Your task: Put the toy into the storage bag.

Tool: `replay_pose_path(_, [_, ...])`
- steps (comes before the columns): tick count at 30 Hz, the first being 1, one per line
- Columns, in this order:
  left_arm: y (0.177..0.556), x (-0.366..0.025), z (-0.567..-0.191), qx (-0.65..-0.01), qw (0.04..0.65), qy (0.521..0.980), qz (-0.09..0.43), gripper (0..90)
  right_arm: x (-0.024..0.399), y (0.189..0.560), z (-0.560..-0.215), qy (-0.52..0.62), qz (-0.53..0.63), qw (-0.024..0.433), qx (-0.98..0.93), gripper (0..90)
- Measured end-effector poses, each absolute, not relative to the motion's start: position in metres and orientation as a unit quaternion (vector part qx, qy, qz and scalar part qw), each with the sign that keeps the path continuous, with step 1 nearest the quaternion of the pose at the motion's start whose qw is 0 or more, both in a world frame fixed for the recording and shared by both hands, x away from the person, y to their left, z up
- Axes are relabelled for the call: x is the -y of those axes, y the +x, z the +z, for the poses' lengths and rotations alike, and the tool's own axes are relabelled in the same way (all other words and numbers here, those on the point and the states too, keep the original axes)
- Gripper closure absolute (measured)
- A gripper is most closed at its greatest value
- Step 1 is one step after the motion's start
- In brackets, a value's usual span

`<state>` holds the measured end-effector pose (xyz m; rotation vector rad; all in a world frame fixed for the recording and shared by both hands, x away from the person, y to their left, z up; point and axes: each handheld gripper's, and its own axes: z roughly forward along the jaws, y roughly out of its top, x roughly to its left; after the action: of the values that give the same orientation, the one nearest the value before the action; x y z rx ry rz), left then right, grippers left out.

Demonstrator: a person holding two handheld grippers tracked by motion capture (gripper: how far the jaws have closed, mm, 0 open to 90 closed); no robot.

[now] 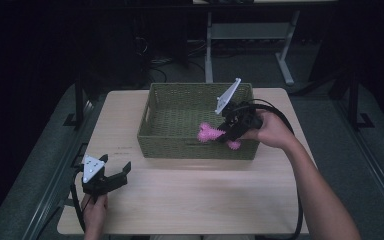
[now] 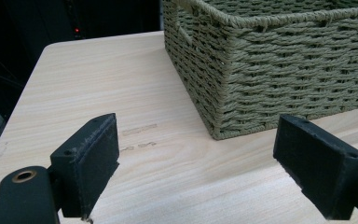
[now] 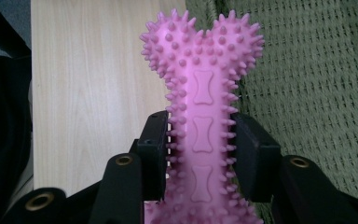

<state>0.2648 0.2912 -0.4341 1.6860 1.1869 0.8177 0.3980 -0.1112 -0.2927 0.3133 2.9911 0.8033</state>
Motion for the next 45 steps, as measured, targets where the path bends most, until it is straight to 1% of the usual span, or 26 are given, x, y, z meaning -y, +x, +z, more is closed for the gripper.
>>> replay_pose_path(33, [0.266, -0.289, -0.435, -0.477, 0.444, 0.684, 0.328, 13.7, 0.109, 0.449, -0.290, 0.130, 0.241, 0.000, -0.962, 58.1])
replay_pose_path(45, [0.266, -0.289, -0.434, -0.476, 0.445, 0.684, 0.328, 13.6, 0.110, 0.470, -0.309, 0.151, 0.232, -0.015, -0.961, 58.0])
